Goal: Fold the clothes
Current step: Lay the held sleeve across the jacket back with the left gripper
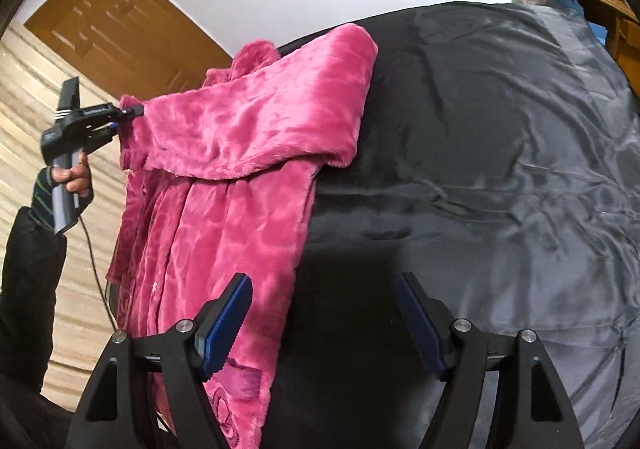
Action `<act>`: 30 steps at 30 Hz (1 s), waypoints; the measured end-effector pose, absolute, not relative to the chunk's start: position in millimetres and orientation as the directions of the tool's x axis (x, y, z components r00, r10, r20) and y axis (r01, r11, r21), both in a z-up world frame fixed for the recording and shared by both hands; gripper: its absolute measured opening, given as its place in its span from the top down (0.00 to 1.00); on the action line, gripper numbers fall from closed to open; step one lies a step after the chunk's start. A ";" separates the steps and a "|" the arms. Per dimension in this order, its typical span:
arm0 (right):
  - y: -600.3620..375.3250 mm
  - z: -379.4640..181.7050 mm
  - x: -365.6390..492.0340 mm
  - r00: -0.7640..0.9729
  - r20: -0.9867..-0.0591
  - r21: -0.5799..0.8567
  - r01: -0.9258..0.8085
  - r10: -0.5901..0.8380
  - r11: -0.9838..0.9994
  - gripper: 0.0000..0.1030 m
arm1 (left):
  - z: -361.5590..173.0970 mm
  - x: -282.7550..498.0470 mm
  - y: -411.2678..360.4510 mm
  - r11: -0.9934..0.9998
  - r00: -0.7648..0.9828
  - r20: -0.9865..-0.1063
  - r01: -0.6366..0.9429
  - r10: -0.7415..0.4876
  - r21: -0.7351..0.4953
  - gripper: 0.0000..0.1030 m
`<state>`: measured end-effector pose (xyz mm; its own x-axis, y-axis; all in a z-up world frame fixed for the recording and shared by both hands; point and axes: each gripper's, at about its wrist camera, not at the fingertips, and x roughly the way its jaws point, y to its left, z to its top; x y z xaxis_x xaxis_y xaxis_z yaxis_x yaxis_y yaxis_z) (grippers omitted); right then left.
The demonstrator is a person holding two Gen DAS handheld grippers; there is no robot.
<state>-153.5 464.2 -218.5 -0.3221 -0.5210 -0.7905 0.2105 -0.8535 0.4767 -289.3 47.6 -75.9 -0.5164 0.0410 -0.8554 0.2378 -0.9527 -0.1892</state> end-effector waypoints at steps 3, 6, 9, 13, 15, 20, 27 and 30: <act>456.2 -217.7 -152.2 -0.319 -0.800 0.463 0.212 -0.509 -0.861 0.26 | -98.2 -291.9 26.4 -0.948 -0.479 -0.878 0.278 0.000 -0.152 0.84; 449.9 -218.8 -150.0 -0.321 -0.808 0.451 0.202 -0.494 -0.869 0.26 | -117.6 -292.9 14.3 -0.940 -0.456 -0.890 0.315 -0.029 -0.130 0.83; 447.2 -217.0 -146.8 -0.327 -0.812 0.444 0.192 -0.483 -0.876 0.26 | -132.9 -294.4 5.4 -0.932 -0.450 -0.892 0.342 -0.051 -0.119 0.82; 443.7 -216.7 -141.5 -0.329 -0.821 0.430 0.179 -0.466 -0.885 0.26 | -148.1 -300.9 4.7 -0.936 -0.441 -0.893 0.343 -0.086 -0.079 0.78; 443.5 -216.4 -138.1 -0.331 -0.825 0.424 0.172 -0.458 -0.889 0.26 | -153.1 -303.0 1.2 -0.934 -0.430 -0.898 0.350 -0.092 -0.072 0.72; 442.3 -211.5 -128.1 -0.348 -0.828 0.413 0.153 -0.441 -0.898 0.26 | -156.4 -300.8 -19.4 -0.907 -0.427 -0.901 0.404 -0.077 -0.114 0.44; 439.3 -209.7 -115.6 -0.372 -0.823 0.418 0.114 -0.429 -0.901 0.26 | -124.4 -272.9 -41.3 -0.857 -0.509 -0.861 0.453 -0.023 -0.245 0.32; 435.8 -209.6 -112.4 -0.375 -0.820 0.424 0.111 -0.433 -0.899 0.26 | -120.0 -267.8 -17.4 -0.896 -0.488 -0.872 0.408 -0.049 -0.178 0.24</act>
